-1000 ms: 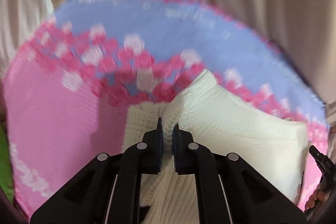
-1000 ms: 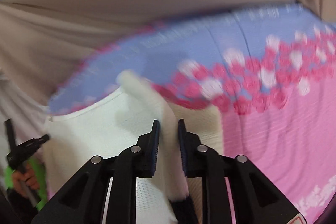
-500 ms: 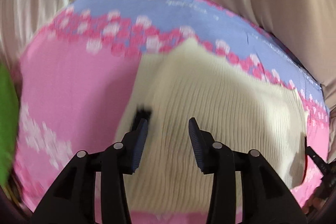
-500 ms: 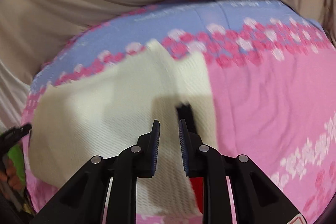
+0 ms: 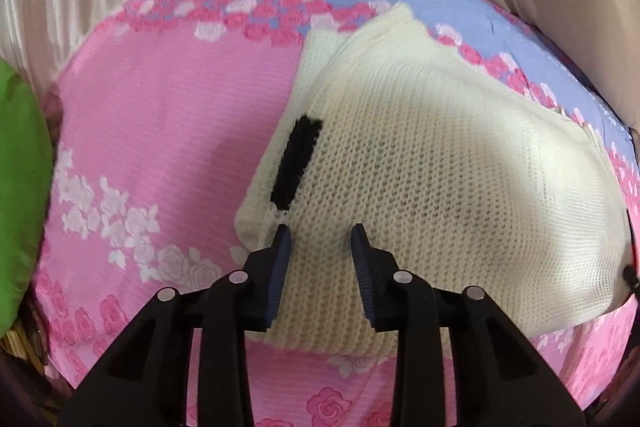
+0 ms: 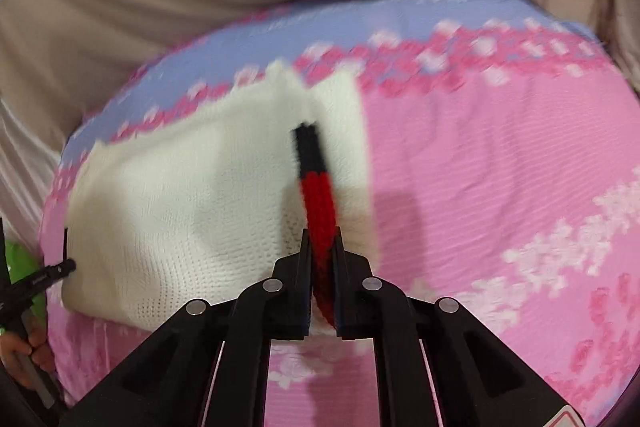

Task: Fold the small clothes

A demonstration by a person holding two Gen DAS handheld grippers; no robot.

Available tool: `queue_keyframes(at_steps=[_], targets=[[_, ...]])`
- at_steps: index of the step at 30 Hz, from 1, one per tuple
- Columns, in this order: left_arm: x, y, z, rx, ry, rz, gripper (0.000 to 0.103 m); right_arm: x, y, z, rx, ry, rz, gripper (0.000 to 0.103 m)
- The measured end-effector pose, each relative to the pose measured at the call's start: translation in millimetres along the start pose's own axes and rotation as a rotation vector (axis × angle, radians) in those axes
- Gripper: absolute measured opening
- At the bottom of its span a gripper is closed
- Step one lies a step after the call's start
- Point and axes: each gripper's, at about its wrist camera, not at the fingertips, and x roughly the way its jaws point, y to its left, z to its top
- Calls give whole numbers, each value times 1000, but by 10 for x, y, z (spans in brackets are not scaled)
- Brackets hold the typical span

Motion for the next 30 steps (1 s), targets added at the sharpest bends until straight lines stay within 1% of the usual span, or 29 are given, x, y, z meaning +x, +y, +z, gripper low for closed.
queue_keyframes(at_steps=[1, 2, 3, 4, 5, 7, 8, 10, 12, 13, 14, 15, 16, 17, 19, 20, 21, 22, 23, 24, 25, 26, 28, 29, 30], targets=[[36, 9, -9, -4, 5, -1, 31, 190, -104, -63, 5, 73, -12, 7], [56, 0, -18, -1, 5, -1, 31, 337, -172, -119, 12, 127, -7, 8], [47, -20, -20, 7, 4, 9, 31, 396, -252, -177, 34, 125, 35, 10], [-6, -29, -15, 7, 5, 13, 31, 336, -286, -165, 63, 113, 35, 14], [-68, -20, -12, -5, -3, 2, 31, 258, -295, -137, 88, 102, 37, 15], [-202, 21, -10, -33, -27, -17, 31, -2, -259, -71, 124, 26, 36, 20], [-275, 63, 2, -49, -40, -16, 31, -110, -207, -29, 112, -6, 35, 23], [-374, 116, 61, -70, -64, -6, 31, -212, -101, 74, 70, -32, 39, 23], [-402, 107, 176, -68, -79, -23, 31, -223, 67, 250, 10, -47, 43, 24], [-395, 85, 248, -59, -83, -32, 34, -176, 162, 359, -17, -49, 54, 27], [-357, 37, 365, -46, -85, -32, 39, -126, 227, 441, -35, -51, 58, 37], [-319, -2, 452, -36, -96, -37, 42, -24, 317, 577, -64, -57, 47, 45], [-274, -44, 543, -25, -106, -39, 47, 54, 380, 677, -92, -61, 31, 47], [-177, -103, 688, -11, -117, -22, 50, 149, 456, 770, -125, -59, 14, 51], [-4, -143, 859, -5, -99, -25, 51, 392, 582, 953, -168, -48, -18, 53], [163, -158, 973, -12, -57, -52, 51, 553, 602, 1046, -163, -26, -9, 54], [280, -160, 1040, -29, -24, -63, 50, 639, 600, 1087, -152, -10, -7, 55], [417, -160, 1106, -47, 7, -91, 46, 754, 593, 1122, -139, 12, -7, 55], [472, -166, 1131, -47, 11, -95, 31, 864, 581, 1143, -126, 37, -3, 55], [498, -173, 1155, -42, 5, -85, 23, 971, 569, 1152, -109, 68, 11, 44], [495, -173, 1179, -35, -1, -89, 16, 991, 574, 1149, -102, 78, 37, 23], [455, -153, 1209, -40, -9, -101, 12, 942, 575, 1149, -95, 67, 57, 7], [409, -105, 1241, -53, -15, -108, 11, 672, 531, 1197, -75, -28, 60, 7], [443, -79, 1251, -60, -3, -101, 11, 554, 436, 1230, -43, -70, 56, 7], [493, -69, 1255, -58, 10, -94, 11, 549, 360, 1245, -19, -81, 54, 7]])
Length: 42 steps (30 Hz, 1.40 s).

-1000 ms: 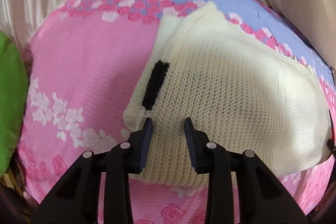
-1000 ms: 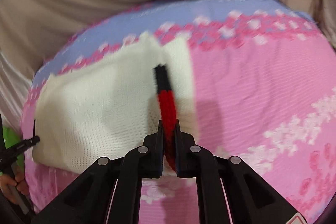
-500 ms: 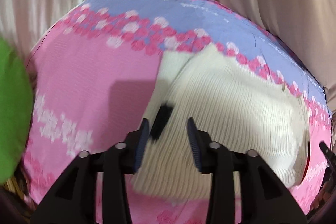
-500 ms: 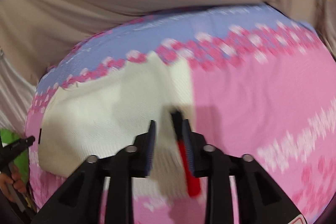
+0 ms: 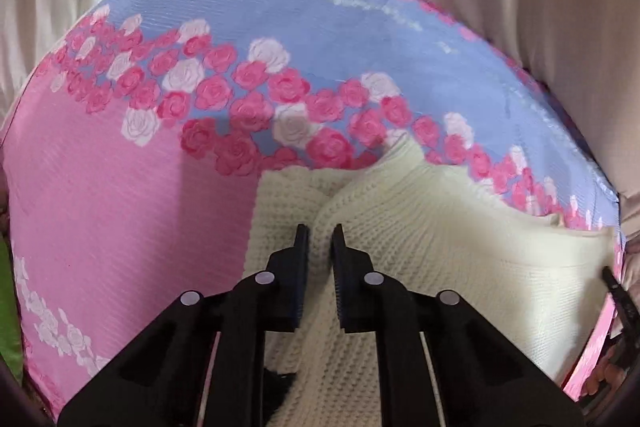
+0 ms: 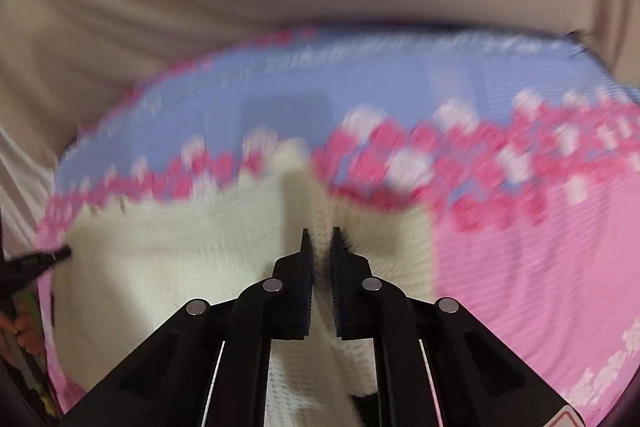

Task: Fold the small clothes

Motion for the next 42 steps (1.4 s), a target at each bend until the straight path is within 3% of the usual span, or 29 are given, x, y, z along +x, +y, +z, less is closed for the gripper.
queue_keyframes(at_steps=[1, 3, 4, 7, 9, 10, 11, 14, 18, 21, 24, 25, 26, 27, 28, 29, 33, 35, 38, 42], targets=[[102, -1, -1, 8, 13, 17, 11, 88, -82, 14, 14, 19, -16, 7], [127, -64, -6, 30, -6, 39, 13, 473, -218, -55, 7, 150, -52, 8], [94, -115, -11, 46, -6, 59, 14, 472, -234, -72, 16, 137, -32, 8], [-203, -119, -96, 57, -59, 33, 17, 94, -151, -59, 24, 69, -40, 21], [-404, -56, -212, 42, -93, 37, 27, -269, -140, -203, 18, 2, -48, 52], [-491, -4, -293, 30, -105, 43, 41, -381, -154, -300, 18, -3, -46, 58], [-589, 81, -436, 9, -115, 44, 52, -483, -187, -460, 19, 10, -40, 59], [-736, 327, -908, -66, -91, 8, 63, -608, -320, -923, 53, 74, -29, 61], [-695, 646, -1520, -224, -28, -9, 69, -689, -537, -1599, 168, 152, 17, 64], [-575, 754, -1712, -330, 13, -46, 69, -619, -588, -1738, 224, 181, 74, 64], [-517, 695, -1652, -354, -4, -102, 69, -477, -583, -1639, 270, 166, 123, 66], [-472, 669, -1626, -359, 7, -117, 67, -409, -569, -1599, 286, 170, 136, 66], [-436, 630, -1595, -357, 6, -121, 59, -376, -554, -1567, 294, 168, 138, 66], [-435, 589, -1571, -341, 4, -106, 46, -358, -523, -1520, 295, 154, 149, 45], [-418, 537, -1535, -310, 26, -118, 21, -351, -491, -1466, 293, 162, 152, 25], [-445, 489, -1504, -284, 42, -128, 18, -385, -469, -1432, 299, 167, 154, 14], [-857, 441, -1572, -231, 8, -126, 14, -886, -471, -1375, 222, 87, 116, 11], [-1040, 448, -1711, -202, 37, -131, 14, -1112, -548, -1450, 196, 92, 105, 10], [-1107, 530, -2084, -183, 125, -115, 15, -1352, -710, -1726, 163, 146, 51, 10], [-905, 612, -2526, -163, 215, -22, 23, -1184, -913, -2236, 142, 296, -16, 15]])
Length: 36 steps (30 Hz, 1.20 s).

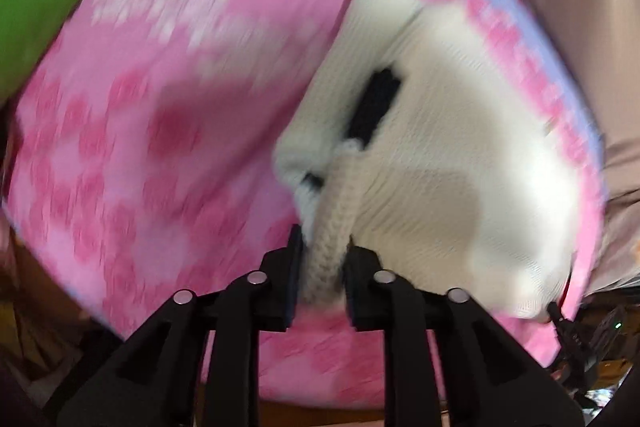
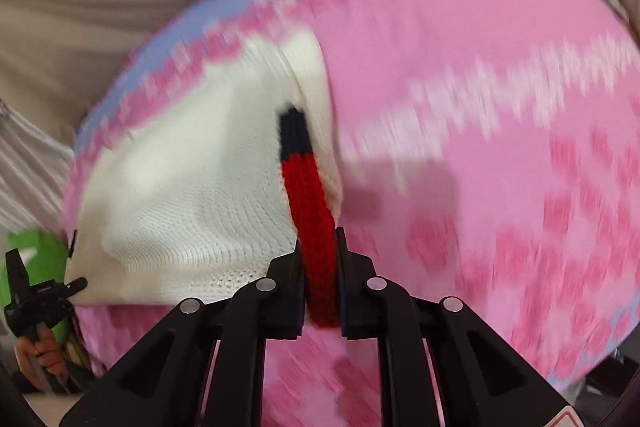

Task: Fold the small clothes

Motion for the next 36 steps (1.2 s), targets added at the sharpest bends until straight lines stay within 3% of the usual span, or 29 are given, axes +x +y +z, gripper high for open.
queue_keyframes(at_steps=[2, 4, 5, 9, 12, 16, 19, 20, 21, 22, 27, 31, 34, 36], targets=[[-121, 43, -46, -29, -44, 4, 27, -43, -36, -12, 1, -26, -35, 24], [-346, -6, 0, -4, -124, 31, 30, -316, 38, 75, -12, -132, -46, 30], [-519, -81, 52, 29, -198, 56, 39, -422, 125, 141, -45, -176, -48, 39], [-732, -447, 373, 129, -340, 64, 46, -450, 710, 434, -211, -198, 56, 40], [-494, -823, 610, 209, -344, 72, 47, -199, 1239, 557, -325, -167, 117, 36], [-111, -997, 620, 249, -278, 107, 46, 250, 1729, 529, -427, -102, 137, 34], [68, -979, 588, 257, -243, 138, 46, 512, 1935, 458, -492, -61, 79, 25], [90, -962, 552, 257, -240, 142, 46, 602, 1958, 444, -505, -45, 55, 12], [126, -952, 540, 258, -231, 146, 46, 653, 1922, 460, -508, -40, 42, 1], [151, -937, 536, 257, -220, 149, 46, 659, 1884, 482, -499, -46, 42, 0], [175, -902, 541, 254, -218, 142, 47, 107, 1313, 797, -303, -242, -25, 0], [-16, -879, 602, 211, -268, 85, 49, -91, 857, 999, -212, -272, -67, 3], [-118, -877, 813, 188, -323, 91, 66, -31, 665, 1105, -180, -254, -90, 17], [-64, -894, 971, 196, -317, 95, 69, 77, 645, 1216, -168, -237, -81, 37]])
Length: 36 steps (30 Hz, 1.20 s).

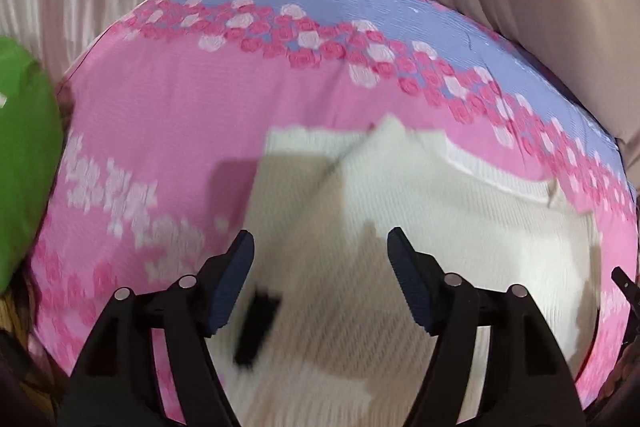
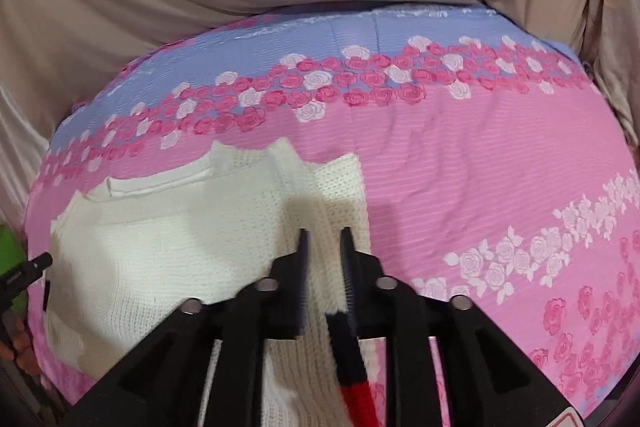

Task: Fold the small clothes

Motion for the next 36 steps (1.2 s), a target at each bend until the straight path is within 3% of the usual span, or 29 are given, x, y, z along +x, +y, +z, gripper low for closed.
queue_keyframes(at_steps=[2, 4, 5, 6, 7, 8, 10, 12, 13, 16, 17, 19, 21, 23, 24, 26, 30, 34, 36], targets=[[190, -15, 133, 12, 41, -6, 71, 153, 29, 56, -3, 13, 1, 51], [332, -28, 195, 19, 74, -27, 70, 342, 94, 85, -8, 40, 1, 56], [396, -41, 214, 30, 83, -26, 55, 432, 134, 91, -7, 62, 12, 56], [427, -56, 222, 43, 89, -20, 48, 525, 181, 93, -4, 85, 29, 54], [410, -60, 248, 50, 86, -18, 24, 570, 206, 91, -4, 97, 43, 46], [358, -48, 276, 42, 85, -31, 17, 567, 233, 97, -7, 100, 53, 7], [218, 28, 346, -1, 63, -75, 14, 374, 252, 149, 22, 38, 73, 8], [180, 63, 402, -12, 60, -70, 13, 87, 233, 254, 50, -46, 105, 8], [198, 65, 426, -9, 62, -60, 7, 19, 211, 300, 60, -66, 102, 8], [463, 40, 443, 25, 112, 45, 8, 263, 117, 348, 66, -5, 50, 8], [510, 43, 429, 23, 129, 46, 9, 523, 77, 310, 55, 76, 12, 9], [407, 62, 413, 0, 103, 38, 9, 698, 41, 259, 65, 143, 2, 9], [207, 87, 383, -21, 78, 2, 18, 434, 83, 266, 78, 56, 13, 14], [-7, 124, 322, -39, 31, -33, 42, 111, 207, 270, 33, -36, -19, 26], [-101, 123, 276, -40, 8, -46, 45, -50, 305, 251, 2, -73, -3, 31], [-212, 62, 151, -22, 8, -54, 45, -183, 529, 192, -55, -70, 81, 30], [-134, -130, -99, 15, 63, -70, 45, 25, 1289, -184, -236, 54, 200, 24], [-6, -236, -301, 53, 132, -48, 45, 504, 1736, -601, -368, 193, 147, 11], [-53, -201, -350, 54, 124, -46, 46, 343, 1802, -595, -376, 157, 162, 11]])
